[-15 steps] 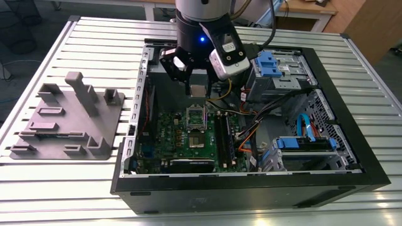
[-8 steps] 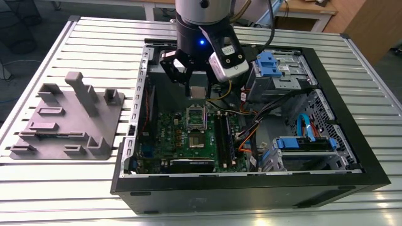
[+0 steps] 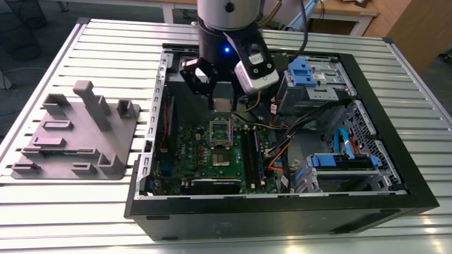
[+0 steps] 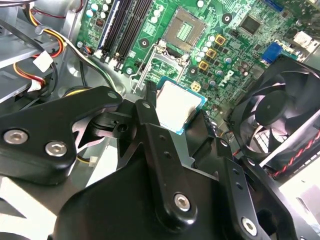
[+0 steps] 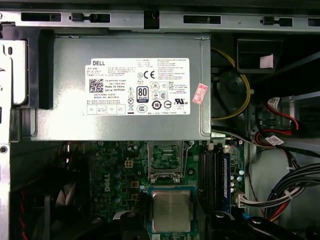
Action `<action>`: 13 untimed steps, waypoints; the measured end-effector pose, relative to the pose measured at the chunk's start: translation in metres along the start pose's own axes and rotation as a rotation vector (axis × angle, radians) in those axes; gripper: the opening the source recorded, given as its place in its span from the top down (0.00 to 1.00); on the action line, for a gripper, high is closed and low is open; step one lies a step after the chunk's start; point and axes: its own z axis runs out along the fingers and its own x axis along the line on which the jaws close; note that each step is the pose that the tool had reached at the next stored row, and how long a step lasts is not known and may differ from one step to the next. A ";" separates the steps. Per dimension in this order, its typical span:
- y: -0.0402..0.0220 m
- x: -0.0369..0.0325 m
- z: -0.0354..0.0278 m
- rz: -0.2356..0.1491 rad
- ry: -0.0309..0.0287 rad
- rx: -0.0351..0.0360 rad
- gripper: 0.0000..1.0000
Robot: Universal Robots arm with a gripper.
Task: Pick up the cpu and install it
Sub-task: 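Pick up the cpu and move it towards the insertion slot, then place the cpu into insertion slot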
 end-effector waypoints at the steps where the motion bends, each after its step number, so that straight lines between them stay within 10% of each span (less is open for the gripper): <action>1: -0.0002 0.0001 0.0017 0.000 -0.0001 -0.0002 0.53; 13: -0.0031 0.0002 0.0073 0.000 0.0000 0.0000 0.53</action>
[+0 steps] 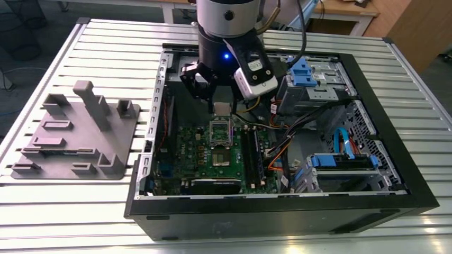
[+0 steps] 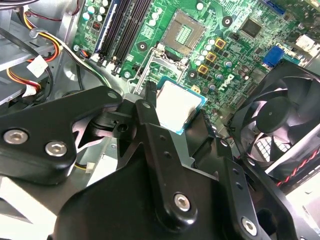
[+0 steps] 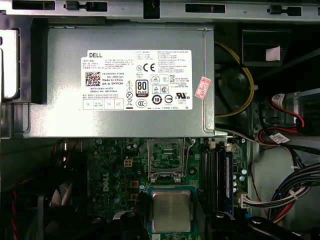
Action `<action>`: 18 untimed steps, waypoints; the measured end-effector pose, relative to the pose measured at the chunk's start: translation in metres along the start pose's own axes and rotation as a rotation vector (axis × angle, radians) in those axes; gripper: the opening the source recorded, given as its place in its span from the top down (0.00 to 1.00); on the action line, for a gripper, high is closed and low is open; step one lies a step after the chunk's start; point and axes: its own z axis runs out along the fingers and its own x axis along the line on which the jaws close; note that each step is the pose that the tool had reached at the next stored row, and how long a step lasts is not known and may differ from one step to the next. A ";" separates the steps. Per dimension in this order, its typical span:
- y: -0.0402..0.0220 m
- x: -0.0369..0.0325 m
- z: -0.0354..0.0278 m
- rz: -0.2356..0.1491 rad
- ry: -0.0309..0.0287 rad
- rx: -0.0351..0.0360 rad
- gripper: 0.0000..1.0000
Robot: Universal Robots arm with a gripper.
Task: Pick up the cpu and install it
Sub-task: 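Place the cpu into insertion slot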
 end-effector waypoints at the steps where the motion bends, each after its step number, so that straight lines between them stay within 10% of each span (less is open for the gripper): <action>1: 0.0000 0.0000 0.0003 0.000 -0.0001 -0.0002 0.53; 18: -0.0116 0.0012 0.0127 0.000 0.0000 -0.0001 0.53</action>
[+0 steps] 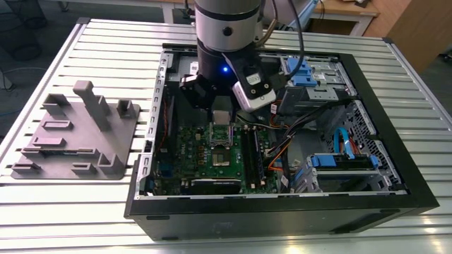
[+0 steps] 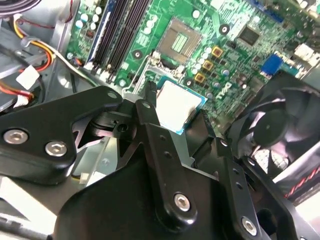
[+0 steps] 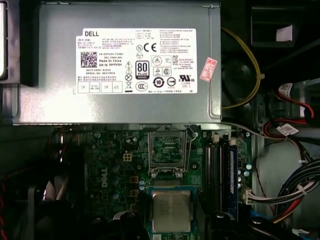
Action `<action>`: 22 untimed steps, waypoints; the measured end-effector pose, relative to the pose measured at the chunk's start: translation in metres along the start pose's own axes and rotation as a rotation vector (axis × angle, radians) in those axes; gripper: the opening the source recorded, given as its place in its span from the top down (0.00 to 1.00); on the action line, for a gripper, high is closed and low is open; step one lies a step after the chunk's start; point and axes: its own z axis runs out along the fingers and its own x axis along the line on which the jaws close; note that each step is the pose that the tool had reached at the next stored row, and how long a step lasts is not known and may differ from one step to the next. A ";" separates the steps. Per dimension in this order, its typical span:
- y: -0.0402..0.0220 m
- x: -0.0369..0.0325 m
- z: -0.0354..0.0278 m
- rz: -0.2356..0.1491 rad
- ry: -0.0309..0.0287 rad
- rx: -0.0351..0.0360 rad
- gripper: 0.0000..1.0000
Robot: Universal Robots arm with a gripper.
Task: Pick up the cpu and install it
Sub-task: 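Place the cpu into insertion slot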
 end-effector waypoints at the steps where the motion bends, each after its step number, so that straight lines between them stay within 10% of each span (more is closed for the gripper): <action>1: -0.0014 0.0001 0.0018 0.000 -0.0001 -0.0002 0.53; 12: -0.0125 0.0008 0.0214 0.000 -0.0001 -0.0001 0.53; 22: -0.0126 0.0007 0.0225 0.000 0.0000 -0.0002 0.53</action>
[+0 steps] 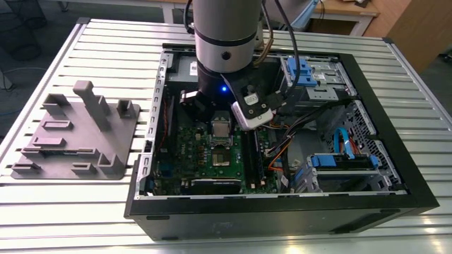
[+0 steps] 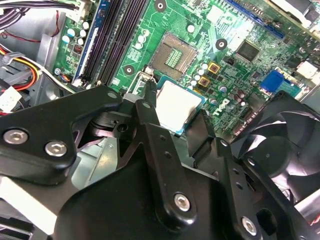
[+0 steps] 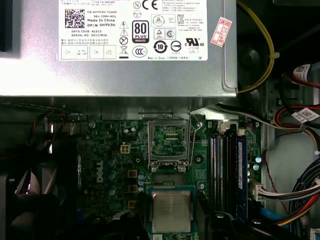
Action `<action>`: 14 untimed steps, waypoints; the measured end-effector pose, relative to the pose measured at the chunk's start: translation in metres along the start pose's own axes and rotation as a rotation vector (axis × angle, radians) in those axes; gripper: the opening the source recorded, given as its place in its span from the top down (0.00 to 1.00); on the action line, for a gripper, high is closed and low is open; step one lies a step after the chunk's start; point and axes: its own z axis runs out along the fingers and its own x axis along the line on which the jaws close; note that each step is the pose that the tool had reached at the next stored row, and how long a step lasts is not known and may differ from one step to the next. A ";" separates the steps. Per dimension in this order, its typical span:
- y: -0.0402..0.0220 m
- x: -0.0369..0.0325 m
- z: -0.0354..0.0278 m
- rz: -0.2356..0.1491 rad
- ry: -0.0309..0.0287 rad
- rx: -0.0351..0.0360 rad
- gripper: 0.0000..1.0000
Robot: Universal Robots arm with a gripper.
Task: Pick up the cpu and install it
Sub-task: 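Place the cpu into insertion slot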
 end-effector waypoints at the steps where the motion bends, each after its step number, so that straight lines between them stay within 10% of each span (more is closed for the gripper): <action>1: 0.0000 0.0000 0.0001 0.000 0.0000 0.0000 0.53; 14: -0.0005 0.0008 0.0205 0.000 0.0000 -0.0001 0.53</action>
